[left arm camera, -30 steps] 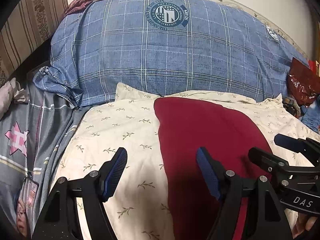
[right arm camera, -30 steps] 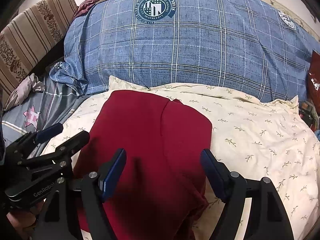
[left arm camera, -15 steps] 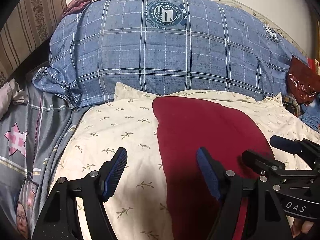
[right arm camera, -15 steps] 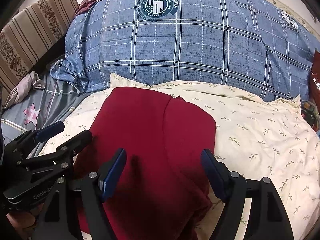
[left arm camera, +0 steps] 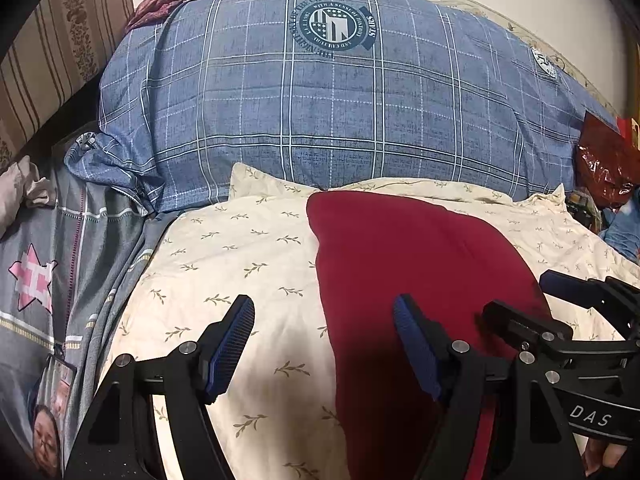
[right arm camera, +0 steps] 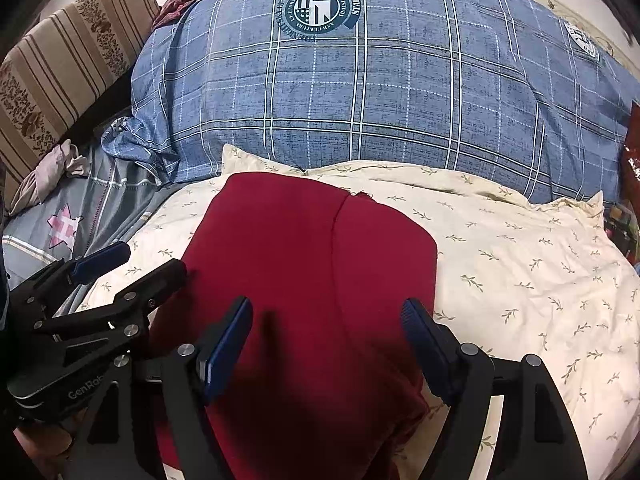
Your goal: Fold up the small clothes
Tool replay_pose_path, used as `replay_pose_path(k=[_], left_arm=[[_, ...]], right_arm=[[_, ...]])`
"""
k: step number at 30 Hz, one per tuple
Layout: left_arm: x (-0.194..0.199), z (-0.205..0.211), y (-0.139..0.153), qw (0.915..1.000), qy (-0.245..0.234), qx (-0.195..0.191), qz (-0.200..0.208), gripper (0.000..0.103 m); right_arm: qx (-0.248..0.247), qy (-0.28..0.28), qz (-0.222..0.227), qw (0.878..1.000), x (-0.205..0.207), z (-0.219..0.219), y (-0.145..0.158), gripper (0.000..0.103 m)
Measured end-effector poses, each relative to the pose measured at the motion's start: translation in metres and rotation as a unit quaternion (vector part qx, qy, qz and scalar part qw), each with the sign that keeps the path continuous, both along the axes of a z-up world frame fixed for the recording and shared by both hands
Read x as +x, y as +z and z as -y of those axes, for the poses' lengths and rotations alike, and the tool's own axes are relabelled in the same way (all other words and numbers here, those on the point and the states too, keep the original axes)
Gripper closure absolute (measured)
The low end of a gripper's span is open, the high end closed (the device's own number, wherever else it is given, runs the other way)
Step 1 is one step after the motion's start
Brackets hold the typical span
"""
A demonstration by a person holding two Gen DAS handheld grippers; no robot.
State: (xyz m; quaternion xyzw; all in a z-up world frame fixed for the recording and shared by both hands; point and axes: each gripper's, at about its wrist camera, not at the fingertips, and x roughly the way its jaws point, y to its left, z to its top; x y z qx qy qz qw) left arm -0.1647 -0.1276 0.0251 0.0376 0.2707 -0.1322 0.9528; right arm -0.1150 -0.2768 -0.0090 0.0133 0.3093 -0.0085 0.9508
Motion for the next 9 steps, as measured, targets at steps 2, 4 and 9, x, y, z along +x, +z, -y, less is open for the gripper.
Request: replay_pose_path(k=[2,4,9], left_arm=[[-0.001,0.0,0.0,1.0,-0.002,-0.001,0.003,0.031],[-0.003,-0.002,0.001,0.9999,-0.006,-0.005,0.012,0.032],[0.001,-0.013,0.002,0.9998,-0.003,-0.022,0.001,0.031]], right_arm=[[-0.002,-0.002,-0.001,1.0,0.0,0.0,-0.001,0.025],[-0.004,-0.001,-0.005,1.0,0.002,0.001,-0.002,0.025],[-0.005,0.006,-0.015,1.0,0.006,0.0,-0.004,0.025]])
